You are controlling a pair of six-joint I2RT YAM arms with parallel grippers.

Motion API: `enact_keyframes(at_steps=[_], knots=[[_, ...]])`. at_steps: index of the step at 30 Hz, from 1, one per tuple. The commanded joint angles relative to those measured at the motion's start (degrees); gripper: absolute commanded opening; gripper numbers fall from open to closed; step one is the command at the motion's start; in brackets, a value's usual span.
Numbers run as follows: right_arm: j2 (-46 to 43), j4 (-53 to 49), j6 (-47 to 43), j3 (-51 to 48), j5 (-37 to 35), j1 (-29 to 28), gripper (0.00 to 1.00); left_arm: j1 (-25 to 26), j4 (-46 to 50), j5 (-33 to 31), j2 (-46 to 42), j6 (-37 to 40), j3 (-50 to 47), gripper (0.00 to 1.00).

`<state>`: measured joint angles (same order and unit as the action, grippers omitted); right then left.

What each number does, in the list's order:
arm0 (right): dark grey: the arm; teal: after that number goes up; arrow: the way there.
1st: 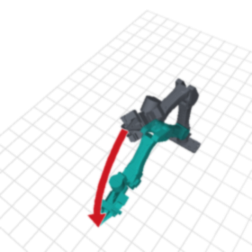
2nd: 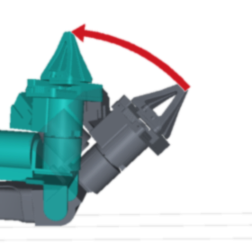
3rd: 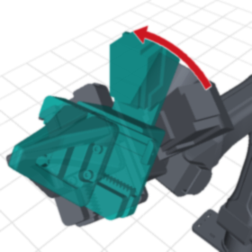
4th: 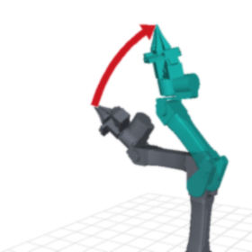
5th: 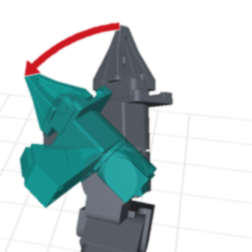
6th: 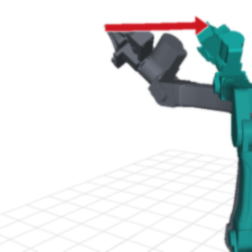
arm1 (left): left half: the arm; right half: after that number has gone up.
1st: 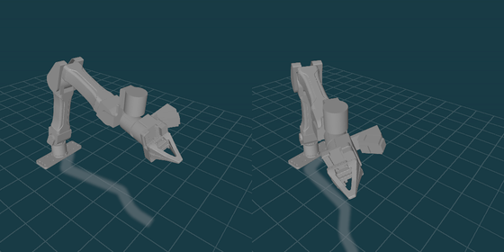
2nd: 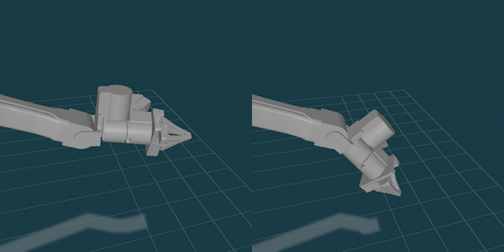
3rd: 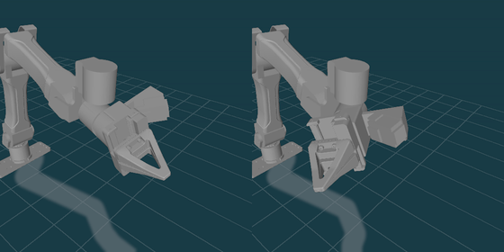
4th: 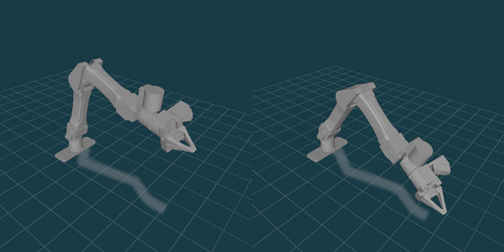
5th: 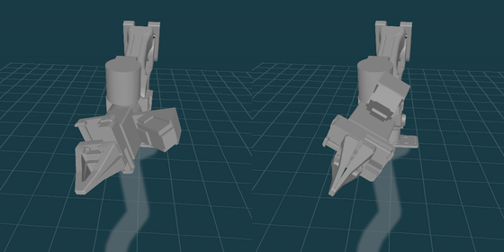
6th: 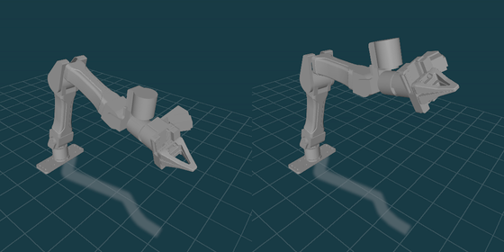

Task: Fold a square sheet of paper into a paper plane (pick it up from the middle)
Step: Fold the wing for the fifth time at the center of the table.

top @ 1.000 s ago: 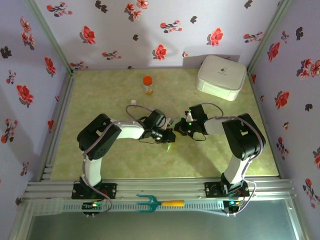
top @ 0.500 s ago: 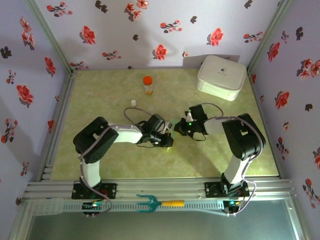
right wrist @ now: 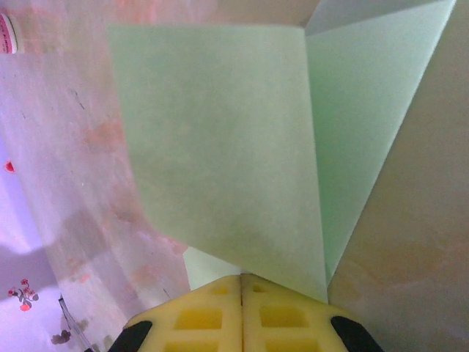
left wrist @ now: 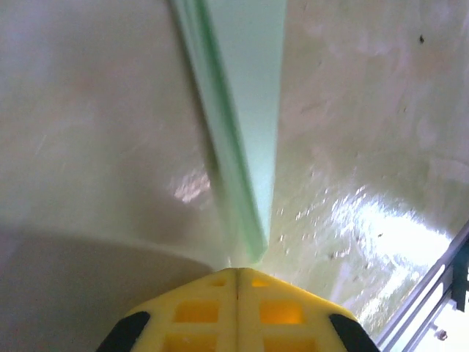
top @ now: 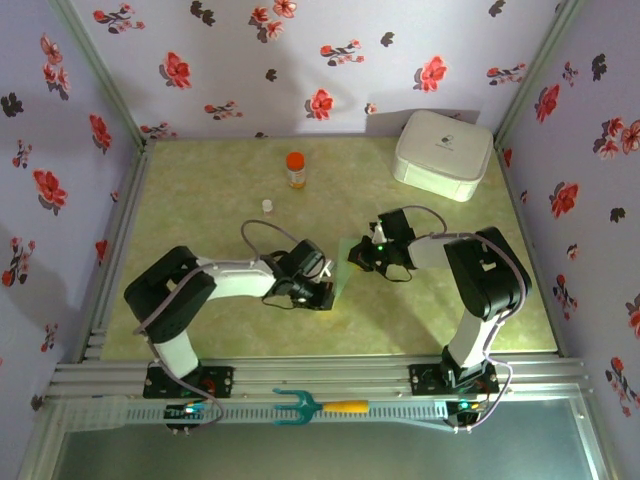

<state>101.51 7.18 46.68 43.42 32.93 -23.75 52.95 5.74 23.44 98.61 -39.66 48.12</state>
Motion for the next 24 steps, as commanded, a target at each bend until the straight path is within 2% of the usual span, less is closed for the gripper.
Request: enact_keyframes(at_steps=[1, 5, 9, 15, 24], knots=[[1.38, -5.38, -0.27, -1.32, -6.18, 0.10, 0.08, 0.40, 0.80, -1.28, -5.59, 1.33, -0.46, 0.04], [1.32, -4.93, 0.07, -1.42, -5.87, 0.10, 0.08, -1.66, -6.53, -1.42, -7.36, -1.07, -0.76, 0.04], [1.25, -4.15, 0.52, -1.82, -5.71, 0.10, 0.08, -4.76, -11.70, 1.23, -2.56, -3.88, 2.38, 0.05], [1.64, -3.23, 1.17, -1.98, -5.24, 0.06, 0.08, -5.57, -12.15, 2.11, 6.11, -4.56, 10.02, 0.06], [1.35, -2.70, 1.53, -2.02, -4.69, 0.01, 0.09, -5.82, -10.96, 1.59, 13.91, -4.30, 13.45, 0.06]])
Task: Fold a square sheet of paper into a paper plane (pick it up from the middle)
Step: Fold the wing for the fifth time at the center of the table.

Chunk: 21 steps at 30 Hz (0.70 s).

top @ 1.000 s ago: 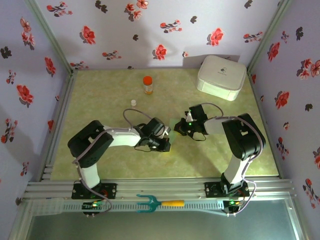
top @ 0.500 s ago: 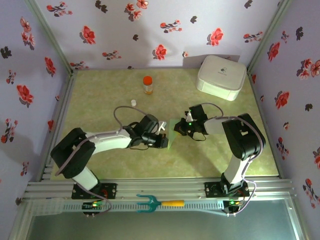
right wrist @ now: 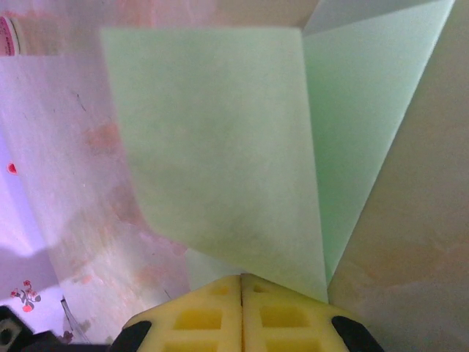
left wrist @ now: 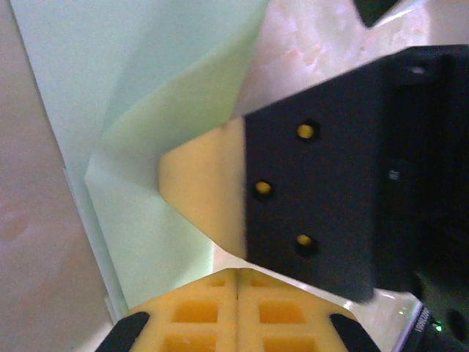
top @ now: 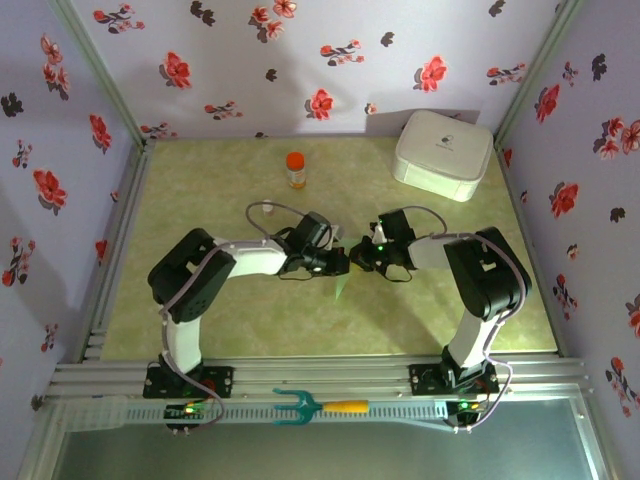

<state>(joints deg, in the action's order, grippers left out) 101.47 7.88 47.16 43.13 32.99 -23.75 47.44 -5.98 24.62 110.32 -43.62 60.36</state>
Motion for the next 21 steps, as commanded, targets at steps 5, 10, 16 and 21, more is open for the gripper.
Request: enact_keyframes(at_steps=[5, 10, 16, 21], knots=[[0.71, -3.78, 0.95, -1.41, -4.27, 0.10, 0.09, -0.19, 1.96, -0.34, 3.61, -0.85, -2.12, 0.02], [-3.16, -5.33, 0.41, -0.62, -4.10, 0.27, 0.11, 0.01, 2.98, -0.03, 3.07, 0.74, -6.94, 0.00], [-11.42, -10.28, -2.50, 0.96, -5.55, 0.40, 0.13, 0.20, 2.06, 2.98, 1.34, 2.76, -12.31, 0.00], [-12.41, -6.75, -1.51, -0.64, -1.53, -1.04, 0.08, 0.20, 1.19, 3.07, 0.15, 2.58, -13.47, 0.00]])
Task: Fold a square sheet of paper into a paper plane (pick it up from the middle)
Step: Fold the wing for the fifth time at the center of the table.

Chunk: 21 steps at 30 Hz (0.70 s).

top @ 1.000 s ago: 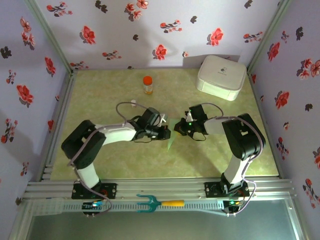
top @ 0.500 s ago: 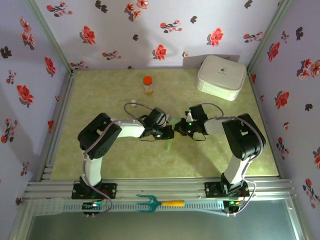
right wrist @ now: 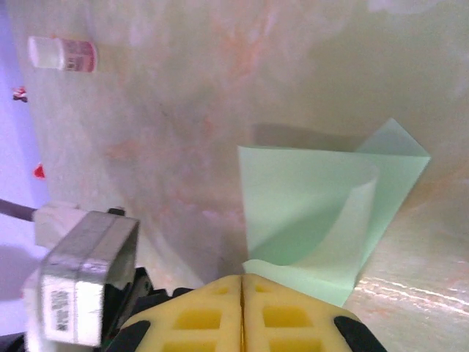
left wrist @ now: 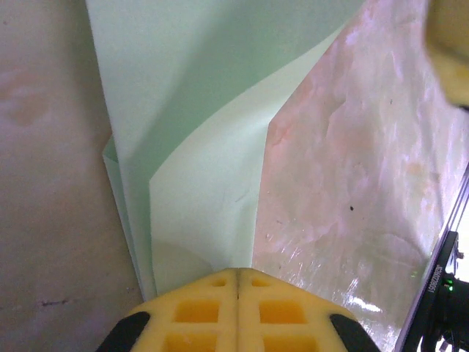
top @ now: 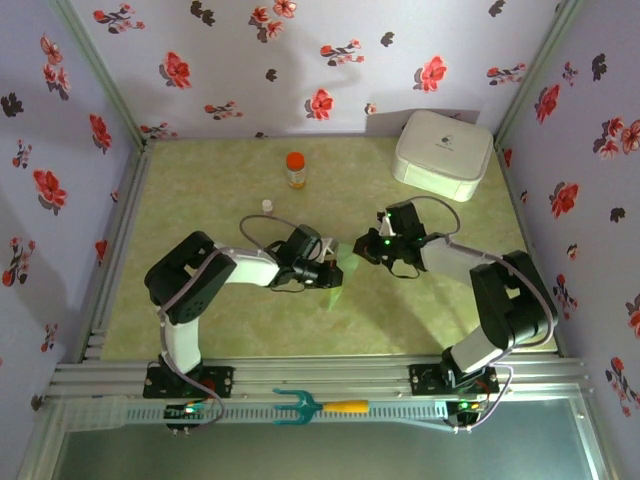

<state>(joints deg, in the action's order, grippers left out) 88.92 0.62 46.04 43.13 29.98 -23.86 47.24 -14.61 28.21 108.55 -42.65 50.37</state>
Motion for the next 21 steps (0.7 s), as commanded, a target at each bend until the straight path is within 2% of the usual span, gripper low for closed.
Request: enact_keyframes(at_steps=[1, 8, 13, 16, 21], knots=[[0.43, 0.95, -0.16, -0.75, 1.65, -1.69, 0.07, 0.39, 9.69, -0.52, 1.84, 1.61, -3.42, 0.00], [5.48, 3.03, -0.34, -0.77, 0.54, -4.62, 0.04, 0.39, 9.27, -0.52, 1.37, 1.17, -3.24, 0.00], [8.06, 4.58, -0.85, -0.99, 0.86, -4.62, 0.04, 0.39, 9.34, -0.55, 1.26, 1.02, -3.43, 0.00], [9.07, 1.64, -3.67, 0.25, -0.81, -4.45, 0.05, 0.39, 8.81, -0.61, 1.16, 0.73, -3.79, 0.00], [13.36, 2.36, -4.64, 0.71, -1.45, -2.33, 0.05, 0.39, 8.90, -0.60, 1.39, 0.82, -3.87, 0.00]])
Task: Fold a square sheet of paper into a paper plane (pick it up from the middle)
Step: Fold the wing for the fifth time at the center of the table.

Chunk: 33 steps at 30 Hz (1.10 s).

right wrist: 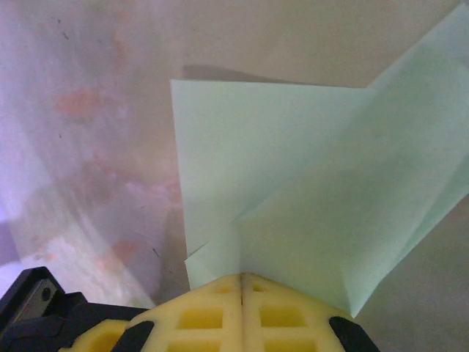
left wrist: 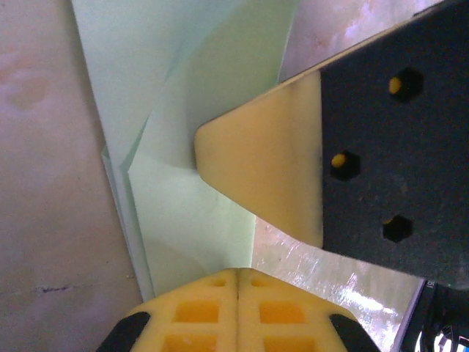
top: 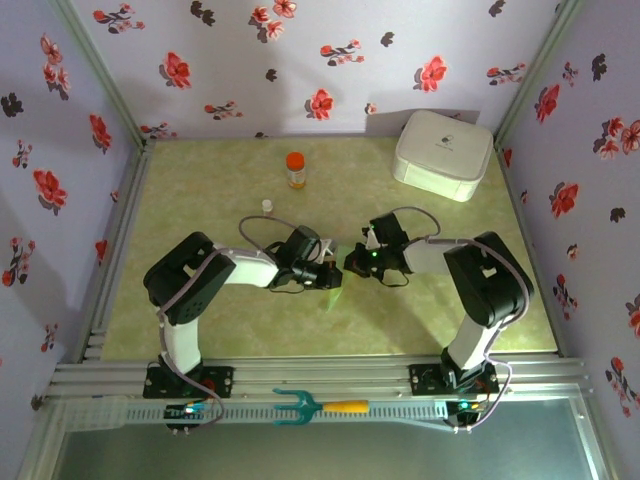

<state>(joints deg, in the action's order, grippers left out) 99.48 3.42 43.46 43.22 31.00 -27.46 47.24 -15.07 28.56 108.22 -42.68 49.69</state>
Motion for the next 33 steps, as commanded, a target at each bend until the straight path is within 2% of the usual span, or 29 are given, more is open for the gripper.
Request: enact_keyframes(at_steps=[1, 6, 13, 23, 26, 33], knots=[[3.46, -0.04, -1.99, 0.64, -2.48, 1.67, 0.05, 0.39, 9.45, -0.92, 1.73, 0.84, -3.20, 0.00], [3.72, 0.86, -1.16, 0.69, -2.67, 4.37, 0.06, 0.42, 9.88, -0.88, 1.78, 1.20, -3.51, 0.00], [4.10, -6.33, -4.38, 5.08, -5.80, 6.76, 0.06, 0.39, 9.62, -0.76, 1.98, 1.03, -3.88, 0.00], [5.35, -7.85, -5.89, 8.30, -7.84, 10.88, 0.07, 0.39, 8.03, 0.31, 1.89, 0.48, -4.44, 0.00], [5.66, -6.65, -5.29, 8.56, -6.52, 12.30, 0.07, 0.31, 8.04, 0.45, 1.82, 0.58, -4.65, 0.00], [-0.94, -6.16, -3.82, 7.48, -5.01, 13.37, 0.09, 0.13, 9.07, 1.19, 1.64, 1.96, -4.22, 0.00]])
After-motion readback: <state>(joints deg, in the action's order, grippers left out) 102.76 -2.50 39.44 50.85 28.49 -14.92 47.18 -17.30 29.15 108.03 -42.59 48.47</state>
